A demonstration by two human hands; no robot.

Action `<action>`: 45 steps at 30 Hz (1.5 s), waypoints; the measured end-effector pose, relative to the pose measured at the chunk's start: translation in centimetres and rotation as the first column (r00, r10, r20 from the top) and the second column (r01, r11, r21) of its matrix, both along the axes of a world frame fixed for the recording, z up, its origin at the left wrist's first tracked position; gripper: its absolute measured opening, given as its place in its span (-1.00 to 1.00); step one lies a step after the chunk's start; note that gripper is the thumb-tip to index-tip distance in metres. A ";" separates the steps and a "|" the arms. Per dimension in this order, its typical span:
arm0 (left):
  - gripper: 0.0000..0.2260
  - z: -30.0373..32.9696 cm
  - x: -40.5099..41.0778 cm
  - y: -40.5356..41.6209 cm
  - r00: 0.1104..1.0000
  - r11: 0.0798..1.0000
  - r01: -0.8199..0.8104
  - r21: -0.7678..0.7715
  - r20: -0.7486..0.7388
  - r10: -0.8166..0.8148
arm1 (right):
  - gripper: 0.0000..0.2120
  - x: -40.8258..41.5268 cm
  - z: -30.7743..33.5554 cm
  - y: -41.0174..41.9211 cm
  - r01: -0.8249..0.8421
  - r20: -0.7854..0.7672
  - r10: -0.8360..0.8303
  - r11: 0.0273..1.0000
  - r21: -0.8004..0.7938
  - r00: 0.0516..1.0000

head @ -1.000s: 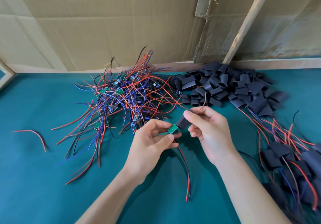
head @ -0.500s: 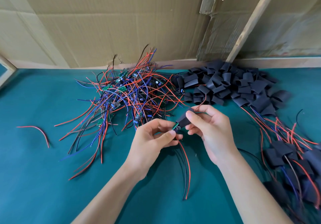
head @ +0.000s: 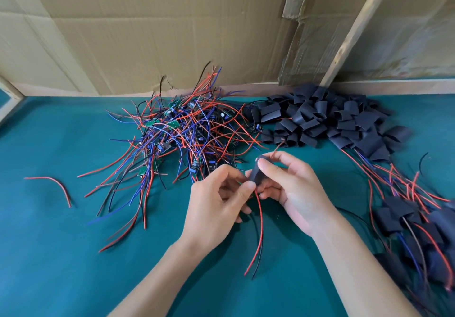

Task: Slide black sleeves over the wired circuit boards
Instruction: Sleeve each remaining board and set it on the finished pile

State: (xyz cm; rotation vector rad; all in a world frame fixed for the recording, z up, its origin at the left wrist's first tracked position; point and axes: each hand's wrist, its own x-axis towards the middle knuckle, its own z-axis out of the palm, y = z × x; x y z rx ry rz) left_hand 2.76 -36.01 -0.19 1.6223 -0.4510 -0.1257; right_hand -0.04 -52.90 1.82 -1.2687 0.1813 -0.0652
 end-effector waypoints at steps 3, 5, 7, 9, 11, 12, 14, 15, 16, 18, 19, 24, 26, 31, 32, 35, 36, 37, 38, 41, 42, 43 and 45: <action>-0.92 -0.4 -0.3 -0.4 0.998 1.000 -0.007 0.013 0.068 0.006 | -0.80 -0.2 0.1 0.3 -0.021 -0.046 0.017 0.997 -0.076 0.999; -0.92 -0.6 -0.4 -0.4 0.978 0.993 -0.081 0.088 0.198 0.062 | -0.85 -0.5 0.4 0.7 -0.015 -0.065 0.010 0.996 -0.089 0.998; -0.91 -0.8 -0.4 -0.1 0.910 0.959 -0.188 0.211 0.404 0.090 | -0.88 -0.9 0.9 1.2 -0.016 -0.075 0.009 0.995 -0.095 0.997; -0.89 -0.6 -0.5 0.1 0.866 0.939 -0.209 0.274 0.498 0.047 | -0.86 -1.5 1.7 1.2 -0.003 -0.075 -0.011 0.984 -0.180 0.997; -0.84 -0.4 -0.9 -0.1 0.860 0.942 -0.113 0.315 0.507 -0.067 | -0.85 -2.5 2.4 0.4 0.057 -0.060 -0.074 0.968 -0.244 0.995; -0.82 -0.4 -1.1 -0.1 0.854 0.938 -0.078 0.337 0.508 -0.112 | -0.82 -3.3 2.7 -0.3 0.093 -0.052 -0.108 0.969 -0.230 0.993; -0.82 -0.3 -1.3 -0.1 0.844 0.928 -0.093 0.362 0.523 -0.119 | -0.69 -5.7 3.3 -2.7 0.160 -0.049 -0.174 0.965 -0.207 0.984; -0.84 -0.3 -1.2 0.0 0.840 0.921 -0.123 0.370 0.533 -0.102 | -0.58 -7.0 3.7 -4.0 0.190 -0.057 -0.209 0.952 -0.238 0.976; -0.88 -0.3 -0.9 0.0 0.840 0.916 -0.151 0.371 0.537 -0.079 | -0.47 -8.6 4.2 -5.3 0.211 -0.081 -0.246 0.929 -0.304 0.966; -0.94 -0.4 -0.4 0.1 0.854 0.915 -0.194 0.355 0.520 -0.021 | -0.24 -11.7 4.9 -8.1 0.220 -0.148 -0.354 0.803 -0.553 0.923; -0.95 -0.4 -0.2 0.1 0.866 0.917 -0.204 0.344 0.501 0.005 | -0.19 -12.9 5.1 -9.5 0.193 -0.159 -0.431 0.665 -0.722 0.888; -0.95 -1.1 0.1 -0.2 0.888 0.902 -0.156 0.403 0.457 -0.050 | -0.42 -12.5 5.7 -12.7 0.200 0.125 -0.609 0.057 -0.978 0.783; -0.94 -1.2 0.2 -0.2 0.893 0.904 -0.152 0.399 0.448 -0.048 | -0.66 -9.6 6.6 -9.9 0.256 0.201 -0.517 0.037 -0.966 0.832; -0.93 -1.0 0.6 0.0 0.899 0.921 -0.156 0.357 0.439 -0.018 | -0.90 -0.8 5.6 -1.3 0.022 -0.029 -0.142 0.344 -0.939 0.989; -0.93 -1.0 0.6 0.0 0.901 0.924 -0.164 0.344 0.434 -0.002 | -0.89 0.9 5.0 0.1 -0.027 -0.069 -0.117 0.324 -0.946 0.991; -0.86 -1.3 0.7 0.2 0.928 0.928 -0.213 0.306 0.360 0.094 | -0.71 4.6 3.0 3.1 -0.147 -0.194 -0.154 0.274 -0.951 0.969; -0.80 -1.3 0.8 0.2 0.939 0.930 -0.224 0.293 0.320 0.125 | -0.71 5.3 2.3 3.6 -0.149 -0.203 -0.191 0.265 -0.953 0.960; -0.76 -1.4 0.8 0.3 0.944 0.933 -0.233 0.273 0.293 0.149 | -0.74 5.6 1.8 3.8 -0.138 -0.198 -0.222 0.257 -0.956 0.955; -0.74 -1.3 0.9 0.3 0.946 0.935 -0.244 0.257 0.277 0.171 | -0.76 5.8 1.5 3.8 -0.114 -0.178 -0.238 0.259 -0.959 0.955; -0.81 -1.2 1.3 0.2 0.947 0.938 -0.270 0.217 0.234 0.218 | -0.76 5.1 1.4 2.5 0.010 -0.082 -0.238 0.363 -0.932 0.968; -0.85 -1.1 1.4 0.2 0.951 0.941 -0.264 0.211 0.221 0.217 | -0.75 4.5 1.5 1.9 0.054 -0.054 -0.222 0.450 -0.892 0.973; -0.88 -1.1 1.3 0.1 0.954 0.945 -0.252 0.207 0.215 0.208 | -0.75 3.8 1.6 1.4 0.087 -0.030 -0.209 0.529 -0.844 0.977; -0.96 -1.1 1.2 0.2 0.964 0.955 -0.211 0.207 0.205 0.169 | -0.77 1.7 1.9 0.7 0.123 0.006 -0.181 0.639 -0.760 0.983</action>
